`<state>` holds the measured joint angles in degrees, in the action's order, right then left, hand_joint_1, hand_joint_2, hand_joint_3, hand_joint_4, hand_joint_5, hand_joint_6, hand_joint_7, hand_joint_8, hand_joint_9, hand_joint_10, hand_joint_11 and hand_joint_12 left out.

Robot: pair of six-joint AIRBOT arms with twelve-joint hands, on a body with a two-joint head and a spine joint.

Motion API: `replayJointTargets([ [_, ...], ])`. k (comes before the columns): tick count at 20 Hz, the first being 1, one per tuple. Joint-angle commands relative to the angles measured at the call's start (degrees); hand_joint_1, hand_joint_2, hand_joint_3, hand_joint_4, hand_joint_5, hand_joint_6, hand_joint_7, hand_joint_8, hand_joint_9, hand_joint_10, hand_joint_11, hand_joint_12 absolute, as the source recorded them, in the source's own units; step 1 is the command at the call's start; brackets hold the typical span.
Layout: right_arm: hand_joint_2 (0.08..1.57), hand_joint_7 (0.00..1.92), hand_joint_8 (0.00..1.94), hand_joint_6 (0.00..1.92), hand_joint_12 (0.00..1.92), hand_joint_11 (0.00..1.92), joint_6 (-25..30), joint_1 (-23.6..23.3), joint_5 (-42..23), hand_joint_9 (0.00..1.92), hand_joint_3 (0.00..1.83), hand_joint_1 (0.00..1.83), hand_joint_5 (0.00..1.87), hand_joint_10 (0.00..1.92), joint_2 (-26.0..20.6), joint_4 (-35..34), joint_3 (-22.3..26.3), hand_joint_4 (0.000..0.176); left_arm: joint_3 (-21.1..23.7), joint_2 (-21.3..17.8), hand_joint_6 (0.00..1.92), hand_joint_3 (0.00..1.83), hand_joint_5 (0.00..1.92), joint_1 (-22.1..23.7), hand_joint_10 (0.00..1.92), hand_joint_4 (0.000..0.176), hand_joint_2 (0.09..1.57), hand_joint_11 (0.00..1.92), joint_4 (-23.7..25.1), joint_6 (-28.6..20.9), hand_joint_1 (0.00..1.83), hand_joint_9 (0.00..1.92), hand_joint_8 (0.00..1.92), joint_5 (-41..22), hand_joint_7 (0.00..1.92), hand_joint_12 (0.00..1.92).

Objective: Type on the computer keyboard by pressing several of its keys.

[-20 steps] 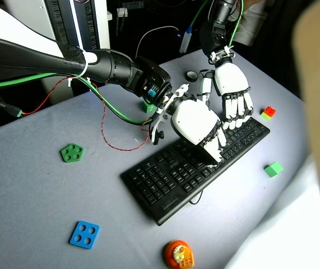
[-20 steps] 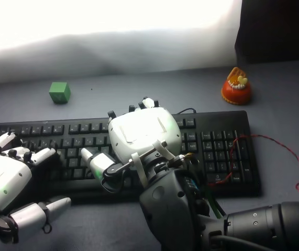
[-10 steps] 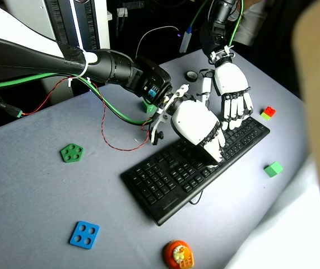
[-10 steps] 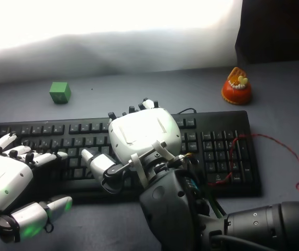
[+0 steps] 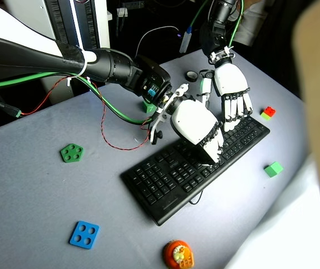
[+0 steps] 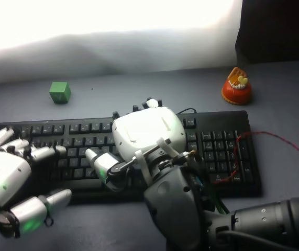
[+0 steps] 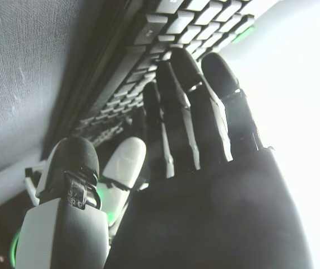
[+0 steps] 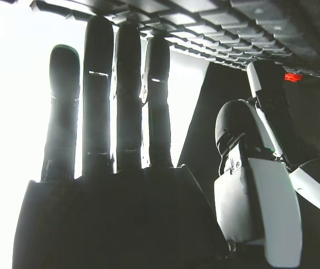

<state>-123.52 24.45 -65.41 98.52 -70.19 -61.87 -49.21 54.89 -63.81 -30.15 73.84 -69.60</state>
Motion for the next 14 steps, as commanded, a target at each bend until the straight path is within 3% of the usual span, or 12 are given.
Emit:
replayJointTargets([
  [1,1.25,0.92,0.03,0.33,1.66,0.28,-0.21,-0.90,-3.37,0.68,0.00,0.09,0.72,0.87,-0.63,4.71,0.44,0.000,-0.12,0.13,0.09,0.00,0.41,0.37,0.74,0.015,1.32,0.00,1.41,0.29,0.23,0.33,0.00,-9.04,0.56,1.56],
  [7,1.25,0.93,0.03,0.33,1.68,0.25,-1.55,-3.35,-6.66,0.67,0.00,0.08,0.73,0.86,-5.60,4.71,5.60,0.000,0.42,1.51,0.09,0.00,0.42,0.56,0.71,0.010,1.32,0.00,1.42,1.41,0.24,0.32,0.00,-18.20,0.55,1.57],
  [14,1.26,0.91,0.01,0.33,1.70,0.23,-3.00,-4.14,-10.63,0.65,0.00,0.07,0.73,0.87,-13.16,4.70,14.94,0.000,-0.93,4.97,0.08,0.00,0.41,-1.02,0.62,0.017,1.31,0.00,1.39,2.48,0.25,0.31,0.00,-18.83,0.54,1.45],
])
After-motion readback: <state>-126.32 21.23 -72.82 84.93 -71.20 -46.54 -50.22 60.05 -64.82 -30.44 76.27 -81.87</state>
